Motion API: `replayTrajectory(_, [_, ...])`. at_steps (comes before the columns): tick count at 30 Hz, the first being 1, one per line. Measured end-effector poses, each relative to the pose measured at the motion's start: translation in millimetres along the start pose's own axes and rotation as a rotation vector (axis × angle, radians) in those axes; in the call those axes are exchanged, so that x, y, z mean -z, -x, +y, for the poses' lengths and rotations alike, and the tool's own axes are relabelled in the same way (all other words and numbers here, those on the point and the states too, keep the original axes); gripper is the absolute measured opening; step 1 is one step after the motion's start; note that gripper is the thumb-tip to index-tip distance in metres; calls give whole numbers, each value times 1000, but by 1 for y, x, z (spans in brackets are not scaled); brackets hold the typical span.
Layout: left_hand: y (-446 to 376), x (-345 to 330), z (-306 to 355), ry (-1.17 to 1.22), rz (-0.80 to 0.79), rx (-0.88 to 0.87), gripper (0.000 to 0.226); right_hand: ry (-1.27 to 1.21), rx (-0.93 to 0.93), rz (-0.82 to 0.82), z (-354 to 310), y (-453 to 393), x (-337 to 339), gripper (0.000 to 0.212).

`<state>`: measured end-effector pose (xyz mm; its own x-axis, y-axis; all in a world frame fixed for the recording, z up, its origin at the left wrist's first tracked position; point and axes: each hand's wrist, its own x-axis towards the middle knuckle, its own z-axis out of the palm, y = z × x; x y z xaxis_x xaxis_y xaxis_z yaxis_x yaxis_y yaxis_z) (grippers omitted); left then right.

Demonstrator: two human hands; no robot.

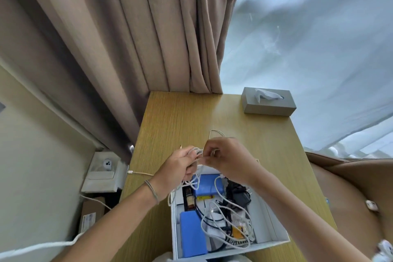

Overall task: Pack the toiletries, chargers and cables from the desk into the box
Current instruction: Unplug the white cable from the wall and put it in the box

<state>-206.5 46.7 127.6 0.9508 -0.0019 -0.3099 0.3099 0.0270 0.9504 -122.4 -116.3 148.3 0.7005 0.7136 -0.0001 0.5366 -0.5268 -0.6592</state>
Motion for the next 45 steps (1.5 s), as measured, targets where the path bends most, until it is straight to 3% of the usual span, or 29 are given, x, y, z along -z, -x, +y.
replayTrajectory(3, [-3, -7, -10, 132, -52, 122, 43, -107, -9, 59, 16, 12, -11, 30])
replayTrajectory(5, [-2, -12, -17, 198, -82, 184, 50, -228, -72, -14, 25, 20, -16, 39])
replayTrajectory(8, [-5, -19, -29, 349, -138, 245, 50, -395, -123, -158, 34, 31, -28, 31])
replayTrajectory(10, [-8, -24, -37, 495, -148, 271, 49, -539, -190, -160, 40, 39, -39, 30])
replayTrajectory(15, [-17, -39, -60, 614, 68, 375, 50, -781, -407, -97, 51, 60, -60, 26])
replayTrajectory(19, [-18, -52, -72, 366, 222, 342, 48, -735, -444, -52, 56, 69, -66, 20])
replayTrajectory(22, [-14, -50, -76, -35, 217, 220, 47, -723, -492, -50, 63, 73, -72, 28])
replayTrajectory(27, [-8, -36, -83, -375, 231, 139, 35, -749, -571, -80, 80, 79, -80, 23])
replayTrajectory(33, [0, -19, -86, -526, 283, 54, 21, -573, -635, -83, 101, 82, -98, 23])
replayTrajectory(37, [0, -12, -87, -599, 311, -38, 20, -279, -637, -85, 112, 84, -110, 28])
replayTrajectory(42, [0, -5, -89, -649, 337, -114, 21, 162, -508, -8, 110, 88, -119, 35])
replayTrajectory(45, [0, 1, -86, -662, 362, -164, 22, 265, -457, 58, 108, 91, -122, 31])
